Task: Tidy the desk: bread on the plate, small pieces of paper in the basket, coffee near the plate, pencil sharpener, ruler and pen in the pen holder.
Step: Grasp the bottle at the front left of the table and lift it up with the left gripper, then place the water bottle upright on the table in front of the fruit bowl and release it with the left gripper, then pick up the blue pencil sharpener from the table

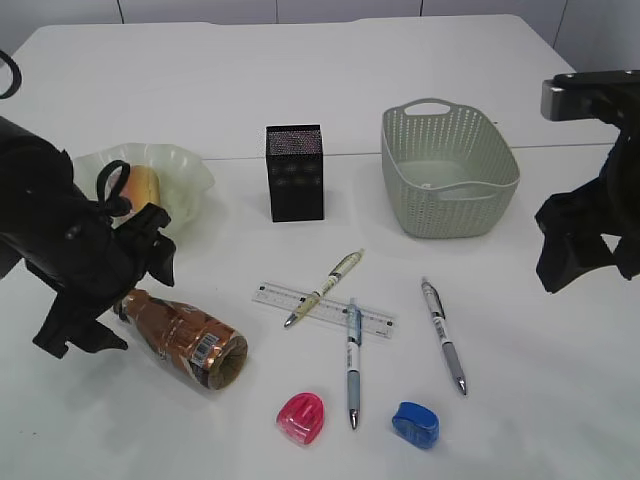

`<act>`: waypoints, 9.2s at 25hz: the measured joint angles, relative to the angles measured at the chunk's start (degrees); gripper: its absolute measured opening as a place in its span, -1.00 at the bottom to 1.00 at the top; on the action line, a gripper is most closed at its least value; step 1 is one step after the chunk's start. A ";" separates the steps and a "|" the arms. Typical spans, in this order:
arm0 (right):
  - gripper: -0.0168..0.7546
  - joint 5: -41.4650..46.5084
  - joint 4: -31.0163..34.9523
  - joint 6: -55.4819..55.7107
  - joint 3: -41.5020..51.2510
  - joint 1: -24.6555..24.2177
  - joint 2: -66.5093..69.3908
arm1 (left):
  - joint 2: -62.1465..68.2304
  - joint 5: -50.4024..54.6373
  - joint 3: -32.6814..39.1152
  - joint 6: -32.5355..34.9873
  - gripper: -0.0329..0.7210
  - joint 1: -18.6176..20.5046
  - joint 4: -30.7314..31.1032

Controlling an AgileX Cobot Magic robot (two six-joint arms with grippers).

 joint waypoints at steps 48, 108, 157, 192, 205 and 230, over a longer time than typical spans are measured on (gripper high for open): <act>0.50 -0.96 -0.20 0.00 0.00 0.00 0.00 | 5.33 -7.42 0.00 16.00 0.09 0.00 0.30; 0.47 3.19 -3.86 0.00 0.00 0.00 0.00 | -10.80 -90.42 37.51 91.15 0.00 0.00 -9.08; 0.47 1.84 -5.38 0.00 0.00 0.00 0.00 | 7.93 -94.22 24.55 90.93 0.48 5.87 -5.94; 0.47 1.68 -2.89 0.00 0.00 0.00 0.00 | -24.10 -63.08 41.12 82.65 0.46 26.38 3.37; 0.47 1.68 -2.56 0.00 0.00 0.00 0.00 | -32.81 -9.82 28.12 78.88 0.38 26.38 2.35; 0.47 -1.70 1.21 1.34 -4.06 6.92 5.27 | -35.97 30.10 3.67 96.65 0.26 26.38 -22.42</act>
